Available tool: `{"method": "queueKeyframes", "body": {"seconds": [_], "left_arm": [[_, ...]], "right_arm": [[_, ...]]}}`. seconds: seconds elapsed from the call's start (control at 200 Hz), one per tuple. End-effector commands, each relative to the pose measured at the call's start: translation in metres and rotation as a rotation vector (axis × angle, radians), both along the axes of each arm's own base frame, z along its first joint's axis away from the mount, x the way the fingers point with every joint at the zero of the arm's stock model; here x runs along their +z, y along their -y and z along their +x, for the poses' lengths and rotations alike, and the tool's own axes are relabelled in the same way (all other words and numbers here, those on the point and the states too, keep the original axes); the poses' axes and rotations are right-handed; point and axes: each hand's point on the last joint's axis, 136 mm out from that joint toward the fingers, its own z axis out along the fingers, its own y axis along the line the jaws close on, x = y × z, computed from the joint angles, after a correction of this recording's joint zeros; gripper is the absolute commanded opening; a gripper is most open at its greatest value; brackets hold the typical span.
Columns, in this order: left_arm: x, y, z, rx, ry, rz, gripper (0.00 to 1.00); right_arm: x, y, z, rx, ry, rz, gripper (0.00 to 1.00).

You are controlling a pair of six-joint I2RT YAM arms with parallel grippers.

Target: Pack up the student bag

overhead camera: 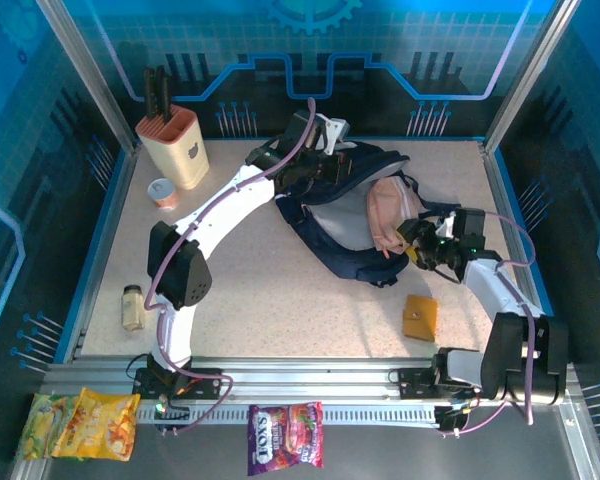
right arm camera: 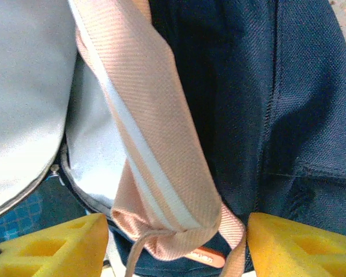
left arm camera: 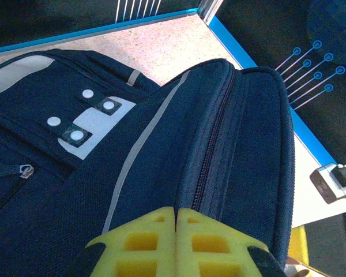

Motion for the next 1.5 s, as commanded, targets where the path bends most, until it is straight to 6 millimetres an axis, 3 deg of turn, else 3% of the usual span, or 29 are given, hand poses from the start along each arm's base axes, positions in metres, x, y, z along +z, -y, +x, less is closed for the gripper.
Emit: {"method": "queueKeyframes", "body": {"seconds": [0.0, 0.095, 0.19, 0.27, 0.37, 0.655, 0.941, 1.121, 1.446, 1.496], "left_arm": [[0.030, -0.003, 0.005, 0.007, 0.045, -0.054, 0.00], [0.031, -0.004, 0.004, 0.008, 0.044, -0.054, 0.00], [0.032, -0.005, 0.003, 0.009, 0.047, -0.047, 0.00], [0.034, -0.009, 0.003, 0.019, 0.061, -0.036, 0.00], [0.038, -0.013, 0.005, 0.032, 0.095, -0.018, 0.00], [0.044, -0.014, 0.009, 0.028, 0.155, -0.009, 0.00], [0.047, -0.015, 0.011, 0.025, 0.216, -0.011, 0.00], [0.051, -0.020, 0.008, 0.030, 0.246, -0.012, 0.00], [0.065, -0.017, -0.014, -0.047, 0.312, -0.068, 0.00], [0.065, -0.015, -0.017, -0.067, 0.308, -0.079, 0.00]], "right_arm": [[0.004, -0.006, 0.015, 0.026, 0.027, -0.028, 0.62], [0.000, -0.010, 0.025, 0.031, 0.024, -0.033, 0.55], [0.003, -0.013, 0.029, 0.042, 0.029, -0.042, 0.33], [0.005, -0.012, 0.025, 0.047, 0.024, -0.058, 0.19], [0.011, -0.013, 0.014, 0.069, 0.020, -0.069, 0.11], [0.049, -0.020, -0.018, 0.161, 0.064, -0.020, 0.11], [0.079, -0.064, -0.028, 0.333, 0.113, 0.168, 0.06], [0.093, -0.086, -0.016, 0.391, 0.145, 0.278, 0.06], [0.050, -0.081, 0.036, 0.285, 0.020, 0.314, 0.07], [0.055, -0.081, 0.053, 0.270, 0.043, 0.295, 0.07]]}}
